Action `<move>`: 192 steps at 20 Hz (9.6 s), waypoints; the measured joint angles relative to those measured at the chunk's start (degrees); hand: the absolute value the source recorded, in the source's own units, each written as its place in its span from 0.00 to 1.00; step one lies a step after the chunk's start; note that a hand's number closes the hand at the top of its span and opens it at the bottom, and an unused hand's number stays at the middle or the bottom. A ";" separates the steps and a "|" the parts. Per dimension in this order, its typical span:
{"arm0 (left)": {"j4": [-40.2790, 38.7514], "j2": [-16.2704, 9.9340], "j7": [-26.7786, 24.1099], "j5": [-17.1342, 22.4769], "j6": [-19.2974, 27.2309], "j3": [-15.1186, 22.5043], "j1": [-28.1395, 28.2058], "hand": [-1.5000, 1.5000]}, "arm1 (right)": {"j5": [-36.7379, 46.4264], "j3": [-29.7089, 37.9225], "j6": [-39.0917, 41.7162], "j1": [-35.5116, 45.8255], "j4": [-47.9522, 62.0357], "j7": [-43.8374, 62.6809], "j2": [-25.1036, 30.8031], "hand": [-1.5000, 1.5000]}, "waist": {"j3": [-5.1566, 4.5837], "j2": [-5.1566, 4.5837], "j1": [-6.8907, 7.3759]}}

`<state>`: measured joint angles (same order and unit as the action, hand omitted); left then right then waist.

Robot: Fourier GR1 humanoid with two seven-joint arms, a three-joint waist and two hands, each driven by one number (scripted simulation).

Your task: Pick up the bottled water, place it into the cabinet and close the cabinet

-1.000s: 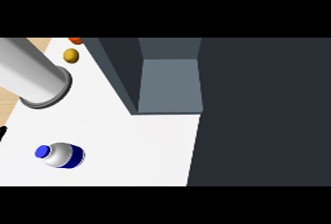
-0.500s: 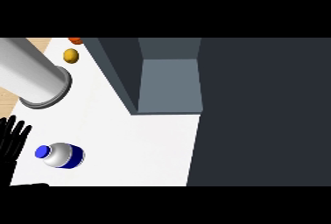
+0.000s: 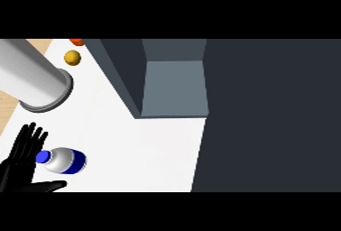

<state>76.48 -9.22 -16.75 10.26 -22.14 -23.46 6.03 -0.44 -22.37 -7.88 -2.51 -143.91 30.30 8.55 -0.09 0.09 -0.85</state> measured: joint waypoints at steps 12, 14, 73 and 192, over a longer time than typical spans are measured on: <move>-21.45 -2.51 -14.76 -5.80 -0.14 -0.31 -5.24 0.00 | 0.56 -1.14 -1.83 1.61 0.03 1.48 0.85 0.00 | 0.01 0.01 0.15; -24.79 -3.21 -16.74 -6.21 -0.26 -0.61 -6.36 0.00 | 0.77 -2.73 -2.52 1.19 -0.09 1.50 0.86 0.00 | 0.00 0.04 -0.01; -49.70 7.19 -28.68 9.41 11.29 24.02 -34.13 1.00 | -7.44 24.72 8.45 -11.32 3.62 -15.20 5.94 0.00 | 0.32 0.23 -0.72; -52.45 1.96 -22.23 28.13 39.29 38.78 -37.49 1.00 | -40.36 46.45 31.33 -6.88 17.27 -18.03 17.21 1.00 | -0.42 -0.88 -3.66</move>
<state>24.04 -7.26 -38.98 38.39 17.15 15.32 -31.45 -40.80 24.07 23.44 -9.38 -126.64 12.27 25.76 -0.52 -0.79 -4.51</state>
